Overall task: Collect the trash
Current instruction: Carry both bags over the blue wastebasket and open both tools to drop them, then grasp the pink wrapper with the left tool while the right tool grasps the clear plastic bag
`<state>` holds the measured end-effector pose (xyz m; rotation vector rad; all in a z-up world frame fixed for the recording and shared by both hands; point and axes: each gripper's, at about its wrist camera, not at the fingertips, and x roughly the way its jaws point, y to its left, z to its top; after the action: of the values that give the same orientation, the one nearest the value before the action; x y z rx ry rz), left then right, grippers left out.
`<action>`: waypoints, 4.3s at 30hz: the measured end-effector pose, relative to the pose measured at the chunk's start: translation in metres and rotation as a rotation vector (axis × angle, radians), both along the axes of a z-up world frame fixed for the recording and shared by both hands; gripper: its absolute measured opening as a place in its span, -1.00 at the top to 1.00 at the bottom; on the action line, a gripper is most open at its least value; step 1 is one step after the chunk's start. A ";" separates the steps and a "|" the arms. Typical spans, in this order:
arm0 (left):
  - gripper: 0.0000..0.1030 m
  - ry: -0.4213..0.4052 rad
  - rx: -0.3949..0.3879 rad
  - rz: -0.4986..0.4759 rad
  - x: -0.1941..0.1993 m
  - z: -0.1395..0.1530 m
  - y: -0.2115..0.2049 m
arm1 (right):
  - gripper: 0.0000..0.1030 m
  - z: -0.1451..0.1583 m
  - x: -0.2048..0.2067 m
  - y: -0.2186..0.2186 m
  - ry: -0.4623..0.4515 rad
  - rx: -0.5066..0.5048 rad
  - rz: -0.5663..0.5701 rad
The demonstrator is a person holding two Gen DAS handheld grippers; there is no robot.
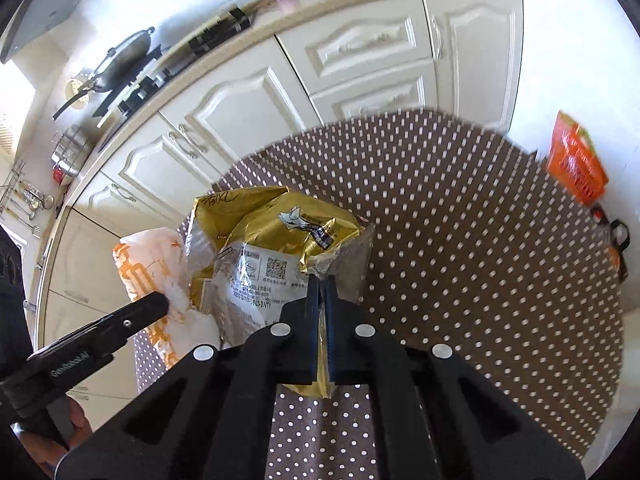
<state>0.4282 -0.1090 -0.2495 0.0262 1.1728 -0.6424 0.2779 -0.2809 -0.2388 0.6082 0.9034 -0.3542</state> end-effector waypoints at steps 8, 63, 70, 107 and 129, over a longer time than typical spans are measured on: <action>0.54 -0.054 -0.092 0.067 -0.011 0.048 0.068 | 0.96 0.049 0.007 0.044 -0.081 -0.067 0.055; 0.00 0.130 0.101 0.679 0.008 -0.042 0.576 | 0.95 -0.048 0.177 0.515 0.097 -0.039 0.628; -0.01 0.132 0.111 0.742 -0.005 -0.043 0.604 | 0.93 -0.068 0.184 0.546 0.128 -0.020 0.682; -0.06 0.028 0.029 0.311 -0.012 0.032 0.286 | 0.34 0.025 0.070 0.250 -0.009 -0.107 0.297; -0.09 0.106 0.147 0.151 -0.012 -0.019 0.077 | 0.19 -0.070 0.043 0.096 0.174 0.055 0.170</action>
<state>0.4164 -0.0317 -0.2684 0.0280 1.3092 -0.4277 0.3204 -0.1848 -0.3092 0.5518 1.1271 -0.2318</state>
